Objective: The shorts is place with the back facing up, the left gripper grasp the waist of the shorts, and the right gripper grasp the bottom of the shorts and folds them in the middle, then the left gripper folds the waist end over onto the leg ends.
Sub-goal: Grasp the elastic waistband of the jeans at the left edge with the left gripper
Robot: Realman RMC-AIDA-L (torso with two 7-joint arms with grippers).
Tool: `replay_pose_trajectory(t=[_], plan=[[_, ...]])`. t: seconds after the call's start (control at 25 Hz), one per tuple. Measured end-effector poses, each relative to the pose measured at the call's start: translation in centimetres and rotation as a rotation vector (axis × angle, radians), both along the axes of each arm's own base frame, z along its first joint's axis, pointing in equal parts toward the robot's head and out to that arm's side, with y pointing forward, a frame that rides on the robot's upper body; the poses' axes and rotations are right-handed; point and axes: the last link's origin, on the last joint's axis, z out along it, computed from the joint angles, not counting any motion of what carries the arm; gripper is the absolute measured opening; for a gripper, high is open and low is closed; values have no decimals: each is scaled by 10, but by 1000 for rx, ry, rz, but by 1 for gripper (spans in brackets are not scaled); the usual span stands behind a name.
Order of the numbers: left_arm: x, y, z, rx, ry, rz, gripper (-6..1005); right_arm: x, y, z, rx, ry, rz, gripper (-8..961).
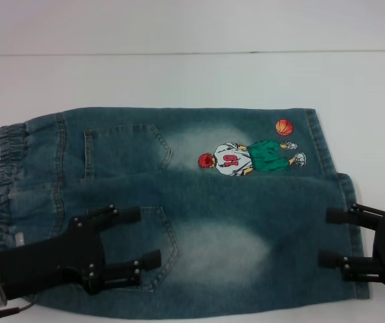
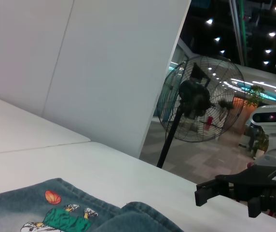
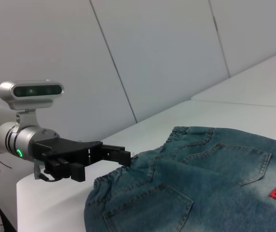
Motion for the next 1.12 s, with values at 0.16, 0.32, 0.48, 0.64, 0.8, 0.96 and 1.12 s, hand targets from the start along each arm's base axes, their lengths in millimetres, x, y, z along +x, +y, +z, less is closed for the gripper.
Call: replay_pose_trajectory(t=[0.16, 0.32, 0.48, 0.64, 0.8, 0.96, 1.12], plan=[[2, 1, 0, -1, -3, -8, 919, 0, 0, 0, 1, -1, 0, 924], [3, 2, 0, 0, -5, -10, 919, 0, 0, 0, 1, -1, 0, 924], [4, 2, 1, 7, -16, -11, 919, 1, 0, 0, 3, 0, -3, 925], [4, 2, 2, 16, -26, -9, 919, 1, 0, 1, 7, 1, -4, 925], [6, 2, 6, 22, -43, -20, 919, 3, 2, 5, 46, 16, -34, 925], [7, 8, 24, 36, -59, 14, 918, 8, 5, 26, 114, 8, -101, 926], [5, 11, 36, 38, -69, 83, 918, 10, 6, 41, 135, -8, -124, 926]])
